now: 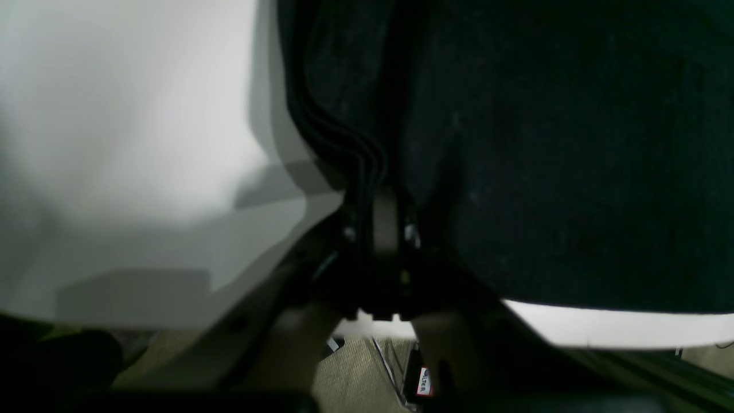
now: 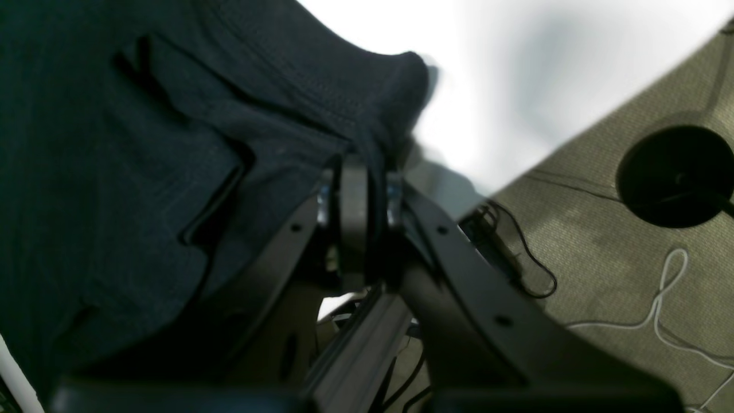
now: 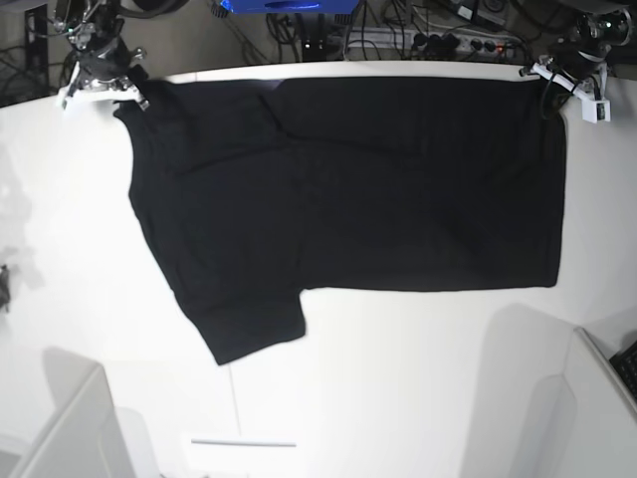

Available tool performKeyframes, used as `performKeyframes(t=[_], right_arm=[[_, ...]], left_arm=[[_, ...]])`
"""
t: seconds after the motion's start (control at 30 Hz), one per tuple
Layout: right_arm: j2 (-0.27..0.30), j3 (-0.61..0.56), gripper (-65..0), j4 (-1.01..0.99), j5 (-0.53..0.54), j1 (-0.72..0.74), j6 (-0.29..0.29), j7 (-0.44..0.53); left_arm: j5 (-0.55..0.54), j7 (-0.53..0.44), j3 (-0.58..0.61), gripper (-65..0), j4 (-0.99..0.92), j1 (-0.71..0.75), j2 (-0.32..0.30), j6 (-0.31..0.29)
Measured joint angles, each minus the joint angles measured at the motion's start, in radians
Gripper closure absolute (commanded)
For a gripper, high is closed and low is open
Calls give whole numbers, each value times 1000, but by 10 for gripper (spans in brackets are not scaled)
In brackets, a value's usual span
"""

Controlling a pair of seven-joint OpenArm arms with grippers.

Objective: Fold the T-shirt properly

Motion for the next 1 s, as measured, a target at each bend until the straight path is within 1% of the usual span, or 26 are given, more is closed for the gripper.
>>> performKeyframes(t=[0.33, 0.37, 0.4, 0.43, 0.47, 0.5, 0.53, 0.57, 0.6, 0.67, 0.73, 0.87, 1.0], right_arm=[[0, 0, 0, 0, 0, 1, 0, 0], [0, 0, -17, 0, 0, 1, 0, 0], [0, 0, -77, 0, 0, 1, 0, 0], [0, 0, -152, 0, 0, 0, 0, 0], [0, 0, -215, 0, -2, 0, 0, 0], [0, 0, -276, 0, 0, -1, 0, 0], [0, 0, -317, 0, 0, -2, 0, 0], [0, 0, -338, 2, 4, -2, 0, 0], [0, 0, -339, 2, 4, -1, 0, 1], [0, 0, -339, 2, 4, -2, 0, 5], [-3, 19, -339, 3, 5, -4, 0, 1], [-37, 123, -345, 49, -11, -13, -8, -6], [-35, 164, -345, 109, -8, -12, -7, -6]], left_arm=[[0, -7, -2, 0, 1, 10, 0, 0], [0, -7, -2, 0, 1, 10, 0, 0], [0, -7, -2, 0, 1, 11, 0, 0], [0, -7, -2, 0, 1, 13, 0, 0], [0, -7, -3, -33, 1, 13, 0, 0], [0, -7, -6, -107, 1, 12, 1, -1], [-1, -6, -17, -169, 1, 12, 2, -1], [-1, -3, -33, -230, 1, 12, 4, -1], [4, 0, -49, -280, 1, 13, 4, -1], [14, 9, -78, -347, 1, 14, 4, -1], [11, 10, -117, -369, 1, 6, 7, -1], [14, 9, -214, -367, 5, -16, 1, -1], [17, 16, -275, -367, 104, -16, 3, 0]])
